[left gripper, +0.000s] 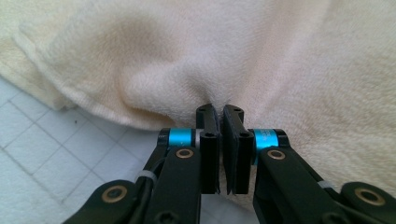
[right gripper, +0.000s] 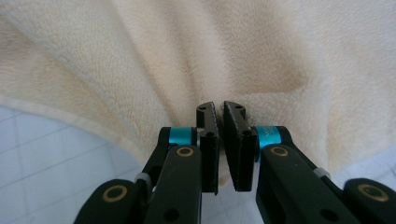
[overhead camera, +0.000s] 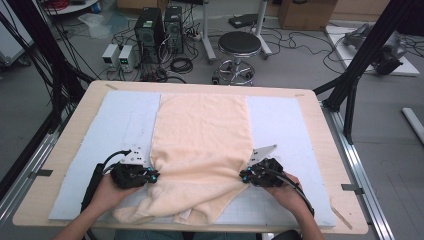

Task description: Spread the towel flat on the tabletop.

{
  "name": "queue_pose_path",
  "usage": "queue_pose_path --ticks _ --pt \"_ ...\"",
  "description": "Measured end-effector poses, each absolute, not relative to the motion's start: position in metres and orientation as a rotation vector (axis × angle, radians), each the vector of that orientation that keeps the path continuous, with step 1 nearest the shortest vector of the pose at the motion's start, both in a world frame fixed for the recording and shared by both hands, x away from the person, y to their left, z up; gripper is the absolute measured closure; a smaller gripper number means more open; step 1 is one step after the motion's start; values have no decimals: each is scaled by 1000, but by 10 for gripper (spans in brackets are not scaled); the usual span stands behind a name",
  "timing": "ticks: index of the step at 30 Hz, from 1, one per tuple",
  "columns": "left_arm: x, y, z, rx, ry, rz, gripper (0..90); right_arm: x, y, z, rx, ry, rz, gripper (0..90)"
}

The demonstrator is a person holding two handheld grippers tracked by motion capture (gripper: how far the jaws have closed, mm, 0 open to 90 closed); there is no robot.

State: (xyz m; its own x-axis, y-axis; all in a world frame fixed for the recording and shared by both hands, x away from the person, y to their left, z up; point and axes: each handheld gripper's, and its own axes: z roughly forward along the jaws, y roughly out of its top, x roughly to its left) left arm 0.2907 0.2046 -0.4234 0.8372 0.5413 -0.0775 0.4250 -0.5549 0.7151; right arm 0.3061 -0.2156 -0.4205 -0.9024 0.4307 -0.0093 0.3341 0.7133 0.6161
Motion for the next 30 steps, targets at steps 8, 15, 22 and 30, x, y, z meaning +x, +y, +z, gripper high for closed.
queue_pose_path --ticks 8,15,22,30 --pt "307 198 -415 2157 749 223 776 319 -222 -410 697 2678 973 720" --pt "291 208 -400 2127 681 248 600 306 -223 -391 656 2638 1102 620" --pt "270 209 -402 2153 604 202 469 282 -212 -401 564 2704 1128 536" --pt "268 193 -430 2293 549 79 689 276 -195 -429 477 2813 1003 684"
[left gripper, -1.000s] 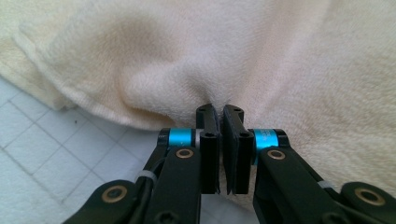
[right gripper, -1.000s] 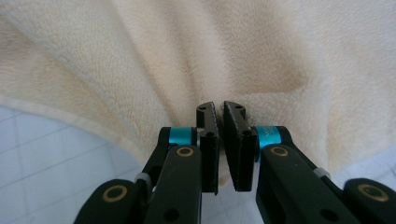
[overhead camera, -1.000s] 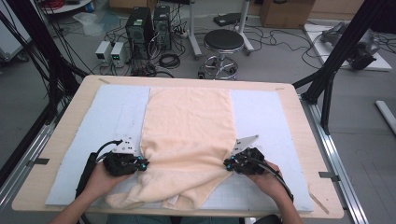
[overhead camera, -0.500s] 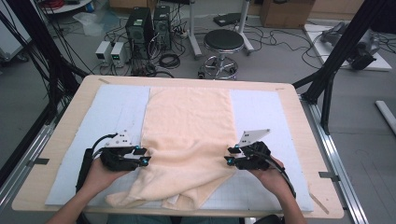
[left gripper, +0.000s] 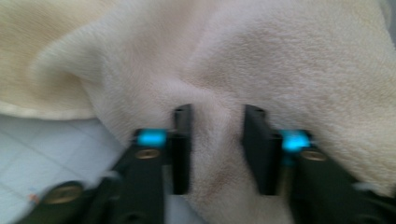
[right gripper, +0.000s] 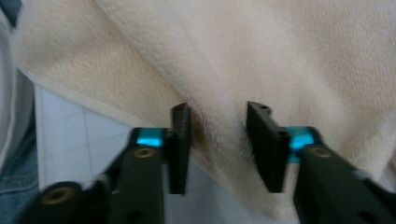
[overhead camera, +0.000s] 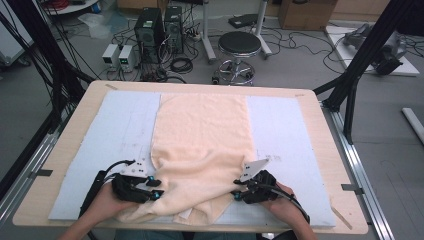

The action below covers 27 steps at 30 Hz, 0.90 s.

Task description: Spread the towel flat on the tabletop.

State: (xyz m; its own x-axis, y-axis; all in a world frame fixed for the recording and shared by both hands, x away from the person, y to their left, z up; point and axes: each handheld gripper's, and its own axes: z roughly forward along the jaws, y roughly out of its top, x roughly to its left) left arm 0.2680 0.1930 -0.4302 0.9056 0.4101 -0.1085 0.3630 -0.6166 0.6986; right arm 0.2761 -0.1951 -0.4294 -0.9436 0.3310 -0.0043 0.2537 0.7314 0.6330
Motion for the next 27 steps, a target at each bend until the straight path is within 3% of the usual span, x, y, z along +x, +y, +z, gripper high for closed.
queue_pose_path --ticks 2,3,8,15,21,23,27 --pt "268 191 -426 2276 546 89 833 278 -196 -426 455 2838 1013 814" --pt "269 191 -423 2274 548 99 851 278 -197 -422 451 2844 1003 828" --pt "285 200 -397 2131 596 141 856 286 -208 -388 447 2783 1028 828" --pt "349 189 -398 2082 762 288 854 350 -214 -373 637 2699 999 803" --pt "379 188 -410 2054 873 285 796 387 -209 -400 825 2684 943 709" --pt "377 192 -407 2034 887 274 710 387 -211 -398 832 2666 963 659" --pt "364 199 -395 2053 823 292 656 373 -217 -382 789 2634 1049 623"
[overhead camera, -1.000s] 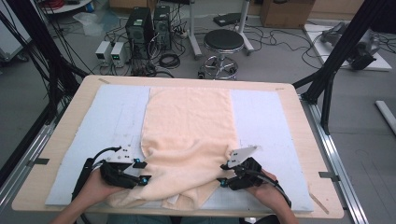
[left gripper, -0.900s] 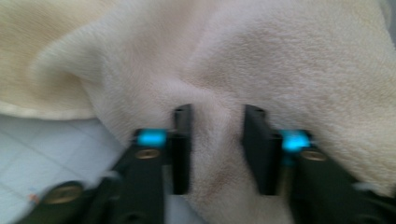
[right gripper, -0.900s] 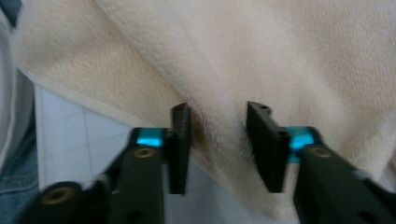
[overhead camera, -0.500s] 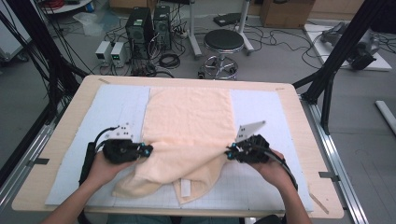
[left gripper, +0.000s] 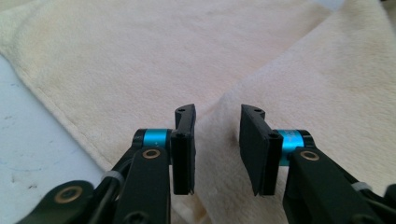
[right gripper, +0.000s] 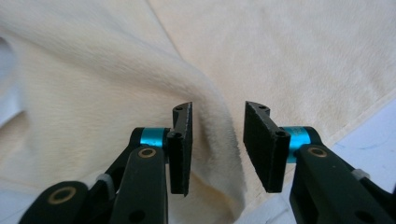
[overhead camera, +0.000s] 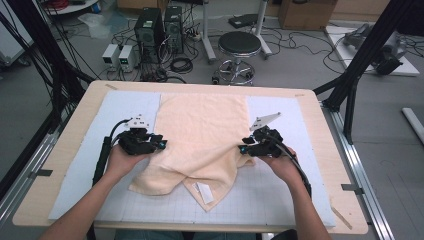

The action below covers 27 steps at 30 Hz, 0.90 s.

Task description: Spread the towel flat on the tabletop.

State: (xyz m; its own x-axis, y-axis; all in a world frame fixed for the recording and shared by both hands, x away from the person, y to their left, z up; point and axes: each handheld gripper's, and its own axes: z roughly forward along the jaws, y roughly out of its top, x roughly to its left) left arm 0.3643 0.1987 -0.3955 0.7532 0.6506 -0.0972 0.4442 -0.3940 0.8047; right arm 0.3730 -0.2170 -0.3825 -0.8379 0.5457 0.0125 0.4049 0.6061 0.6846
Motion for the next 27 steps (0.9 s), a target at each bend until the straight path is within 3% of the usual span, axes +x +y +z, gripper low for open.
queue_pose_path --ticks 14,27 --pt "307 219 -372 2089 673 326 506 314 -210 -371 651 2592 1049 532" --pt "299 211 -402 2171 620 227 425 309 -210 -364 647 2598 1077 520"
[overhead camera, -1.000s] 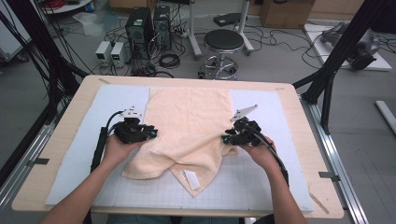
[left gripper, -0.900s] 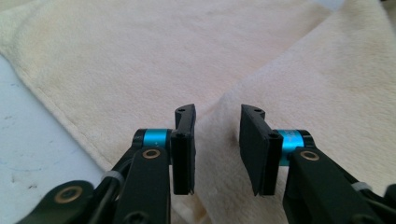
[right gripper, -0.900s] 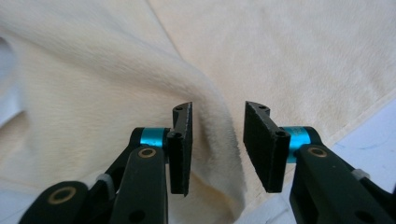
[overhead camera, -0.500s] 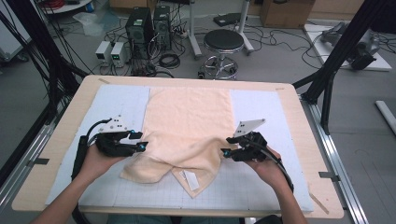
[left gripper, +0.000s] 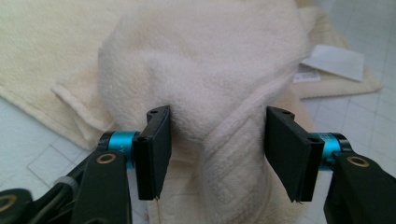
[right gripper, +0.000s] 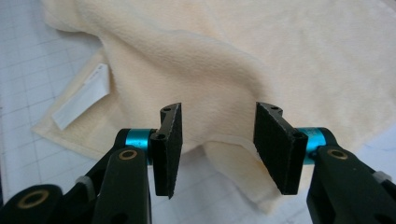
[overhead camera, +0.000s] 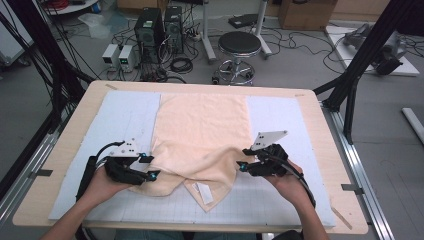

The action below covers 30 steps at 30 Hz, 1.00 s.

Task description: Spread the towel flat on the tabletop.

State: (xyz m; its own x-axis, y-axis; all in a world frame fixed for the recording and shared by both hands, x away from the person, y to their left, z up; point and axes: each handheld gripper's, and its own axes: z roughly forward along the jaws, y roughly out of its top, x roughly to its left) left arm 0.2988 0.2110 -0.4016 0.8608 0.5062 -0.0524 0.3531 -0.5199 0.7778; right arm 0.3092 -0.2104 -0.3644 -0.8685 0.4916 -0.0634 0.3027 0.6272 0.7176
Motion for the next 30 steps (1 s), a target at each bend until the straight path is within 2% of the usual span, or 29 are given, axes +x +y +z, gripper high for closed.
queue_pose_path --ticks 7,11,14,19,20,24,30 --pt "309 203 -409 2188 656 258 698 296 -184 -387 578 2670 1096 516" --pt "317 199 -409 2185 697 312 791 290 -168 -405 564 2720 1062 517" --pt "323 195 -410 2157 728 313 798 289 -160 -416 571 2753 1015 537" --pt "321 196 -407 2161 722 290 796 290 -155 -426 498 2804 946 800" --pt "318 197 -406 2152 721 284 794 290 -157 -425 497 2810 951 820" --pt "306 202 -396 2167 693 252 763 289 -169 -415 471 2819 980 842" --pt "283 194 -377 2162 628 206 764 281 -197 -383 447 2777 1039 843"
